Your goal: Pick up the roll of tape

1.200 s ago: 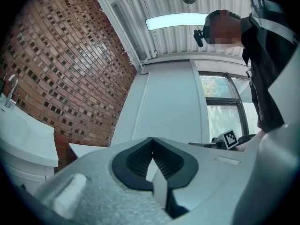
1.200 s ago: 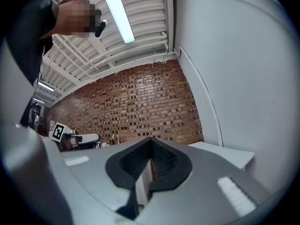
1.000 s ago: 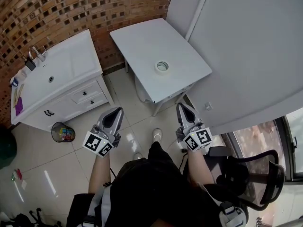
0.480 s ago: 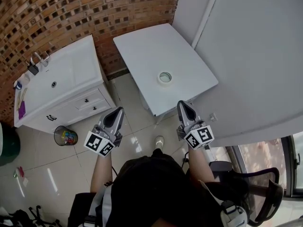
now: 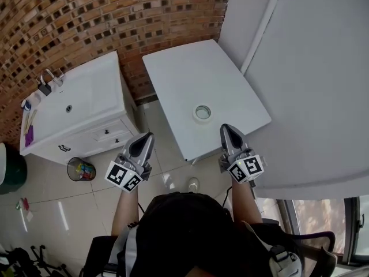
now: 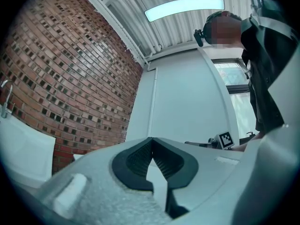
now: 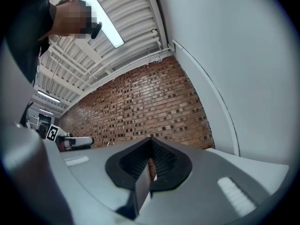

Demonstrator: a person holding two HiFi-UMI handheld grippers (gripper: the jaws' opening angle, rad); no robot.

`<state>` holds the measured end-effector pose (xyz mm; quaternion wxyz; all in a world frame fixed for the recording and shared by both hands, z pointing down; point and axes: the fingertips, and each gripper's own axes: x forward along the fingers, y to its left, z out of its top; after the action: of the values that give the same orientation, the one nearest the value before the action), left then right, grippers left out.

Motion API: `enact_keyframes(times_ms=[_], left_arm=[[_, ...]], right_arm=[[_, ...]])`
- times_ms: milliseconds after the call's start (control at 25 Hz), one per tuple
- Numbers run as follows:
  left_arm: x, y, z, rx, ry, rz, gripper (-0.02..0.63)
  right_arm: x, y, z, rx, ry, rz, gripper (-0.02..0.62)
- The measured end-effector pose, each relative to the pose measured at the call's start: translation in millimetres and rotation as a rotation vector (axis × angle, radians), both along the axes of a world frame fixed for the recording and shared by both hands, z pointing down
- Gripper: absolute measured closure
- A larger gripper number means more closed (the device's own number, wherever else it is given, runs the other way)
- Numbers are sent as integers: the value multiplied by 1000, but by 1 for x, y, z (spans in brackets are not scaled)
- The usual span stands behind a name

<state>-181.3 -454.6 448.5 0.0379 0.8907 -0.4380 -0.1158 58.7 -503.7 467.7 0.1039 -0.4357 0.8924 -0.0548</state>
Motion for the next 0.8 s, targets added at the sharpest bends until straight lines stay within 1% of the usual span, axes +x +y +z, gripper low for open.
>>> enact_keyframes(times_ms=[200, 360, 520, 640, 800], left_arm=[[5, -23, 6, -6, 3, -50, 604], [19, -39, 10, -11, 15, -70, 604], [34, -52, 12, -19, 23, -59, 604], [45, -58, 19, -37, 11, -35, 604], [44, -75, 18, -40, 9, -15, 604]], right_arm=[[3, -31, 7, -4, 18, -50, 591], [15, -48, 7, -3, 38, -74, 591], [30, -60, 4, -1, 52, -70, 591], [40, -65, 11, -12, 45, -49, 591], [42, -73, 14, -24, 42, -27, 591]])
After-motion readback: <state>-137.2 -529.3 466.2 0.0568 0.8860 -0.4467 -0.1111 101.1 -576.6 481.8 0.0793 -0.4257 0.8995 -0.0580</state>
